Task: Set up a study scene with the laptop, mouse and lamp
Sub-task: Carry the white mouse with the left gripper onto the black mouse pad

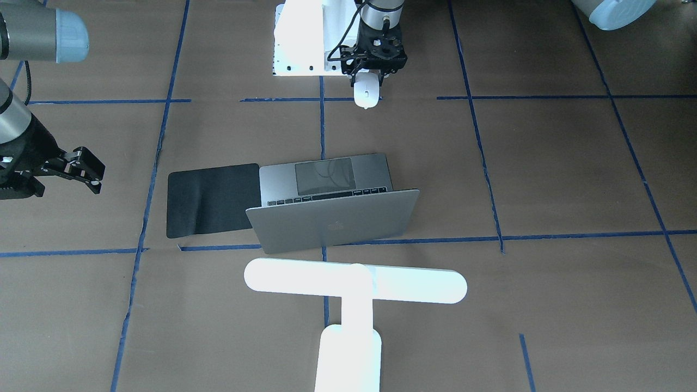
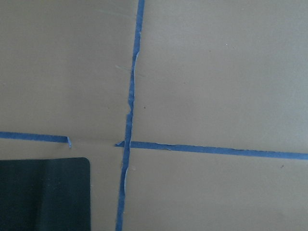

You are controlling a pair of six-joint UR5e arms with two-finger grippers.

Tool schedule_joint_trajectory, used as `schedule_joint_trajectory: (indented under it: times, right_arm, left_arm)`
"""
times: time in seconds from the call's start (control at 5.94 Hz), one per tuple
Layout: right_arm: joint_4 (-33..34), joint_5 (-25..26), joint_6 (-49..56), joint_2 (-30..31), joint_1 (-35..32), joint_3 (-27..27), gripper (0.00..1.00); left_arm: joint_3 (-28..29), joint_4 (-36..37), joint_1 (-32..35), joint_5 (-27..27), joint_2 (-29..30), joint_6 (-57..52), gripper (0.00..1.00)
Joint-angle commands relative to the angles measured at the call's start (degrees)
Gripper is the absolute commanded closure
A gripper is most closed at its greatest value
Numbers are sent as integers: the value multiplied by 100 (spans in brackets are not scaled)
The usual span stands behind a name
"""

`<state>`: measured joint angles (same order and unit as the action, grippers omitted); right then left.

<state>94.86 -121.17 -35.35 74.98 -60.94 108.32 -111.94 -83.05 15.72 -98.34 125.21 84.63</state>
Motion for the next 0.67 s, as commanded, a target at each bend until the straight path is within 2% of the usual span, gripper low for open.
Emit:
schedule_joint_trajectory:
  times: [0.0, 0.17, 0.34, 0.51]
  right_arm:
    - [-38, -299, 840, 401, -512, 14, 0]
    - [-38, -319, 1254, 595, -715, 14, 0]
    - [-47, -328, 1528, 788, -900, 14, 0]
    - [-38, -371, 1766, 921, -1006, 5, 0]
  left_arm:
    - [1710, -305, 159, 16, 1534, -43, 97]
    - [3016, -856, 281, 25, 2377, -9, 97]
    - [3995, -1471, 456, 25, 2977, -8, 97]
    - [4631, -1616, 554, 17, 3487, -17, 97]
